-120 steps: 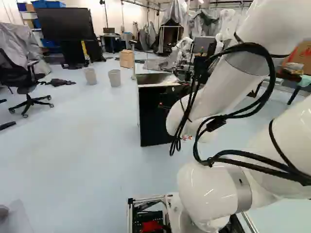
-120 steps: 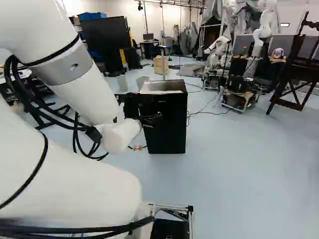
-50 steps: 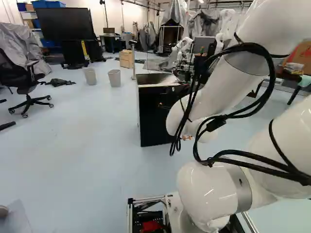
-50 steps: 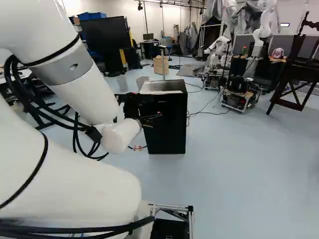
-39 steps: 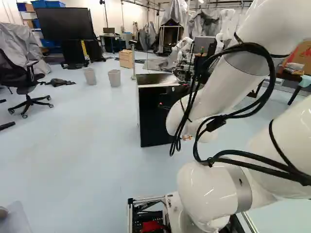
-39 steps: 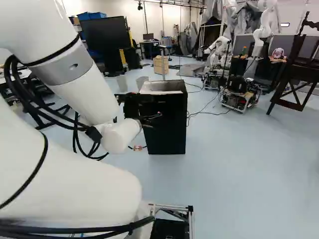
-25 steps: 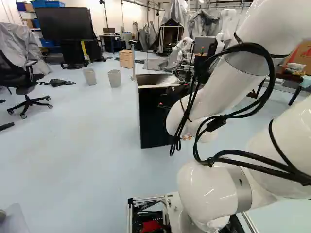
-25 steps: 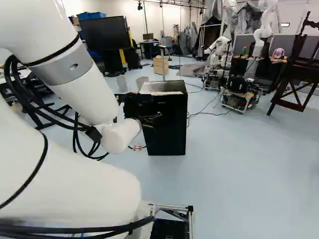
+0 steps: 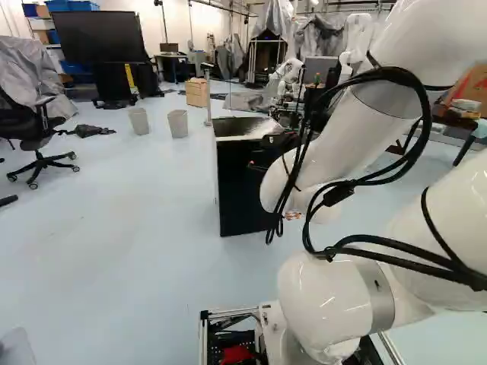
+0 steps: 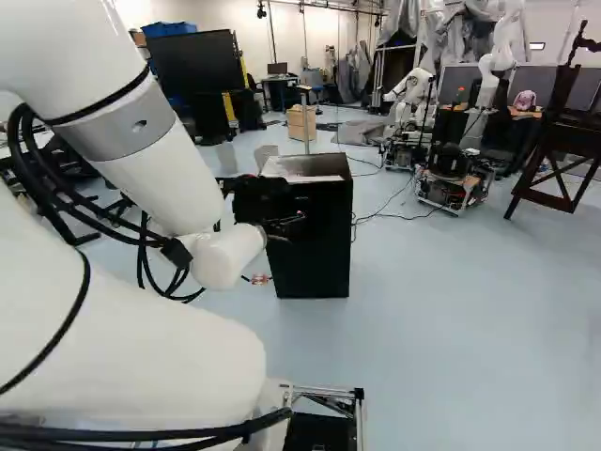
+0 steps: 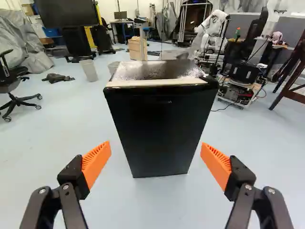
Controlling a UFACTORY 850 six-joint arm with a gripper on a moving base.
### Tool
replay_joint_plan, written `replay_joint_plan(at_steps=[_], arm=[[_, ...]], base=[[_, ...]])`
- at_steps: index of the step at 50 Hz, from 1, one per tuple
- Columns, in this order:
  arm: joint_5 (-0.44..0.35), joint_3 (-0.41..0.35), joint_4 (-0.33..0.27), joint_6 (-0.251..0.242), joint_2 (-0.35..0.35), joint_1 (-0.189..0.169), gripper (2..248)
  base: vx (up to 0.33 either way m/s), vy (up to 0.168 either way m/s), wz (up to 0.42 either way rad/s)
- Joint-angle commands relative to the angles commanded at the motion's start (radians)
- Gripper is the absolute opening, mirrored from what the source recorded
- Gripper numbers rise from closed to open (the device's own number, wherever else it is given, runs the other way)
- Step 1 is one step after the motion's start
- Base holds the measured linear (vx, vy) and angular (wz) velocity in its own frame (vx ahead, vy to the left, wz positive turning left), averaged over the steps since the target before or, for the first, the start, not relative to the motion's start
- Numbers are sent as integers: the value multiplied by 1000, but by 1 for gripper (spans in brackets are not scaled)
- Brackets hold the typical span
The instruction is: Grab a drink from the fridge
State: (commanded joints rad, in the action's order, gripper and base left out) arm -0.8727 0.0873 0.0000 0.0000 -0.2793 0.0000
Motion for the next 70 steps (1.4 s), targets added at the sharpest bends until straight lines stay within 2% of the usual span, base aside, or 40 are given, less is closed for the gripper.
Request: replay_joint_plan(at_steps=[70], arm=[[0,0,0,0,0,0,247]], base=[[54,60,-19]])
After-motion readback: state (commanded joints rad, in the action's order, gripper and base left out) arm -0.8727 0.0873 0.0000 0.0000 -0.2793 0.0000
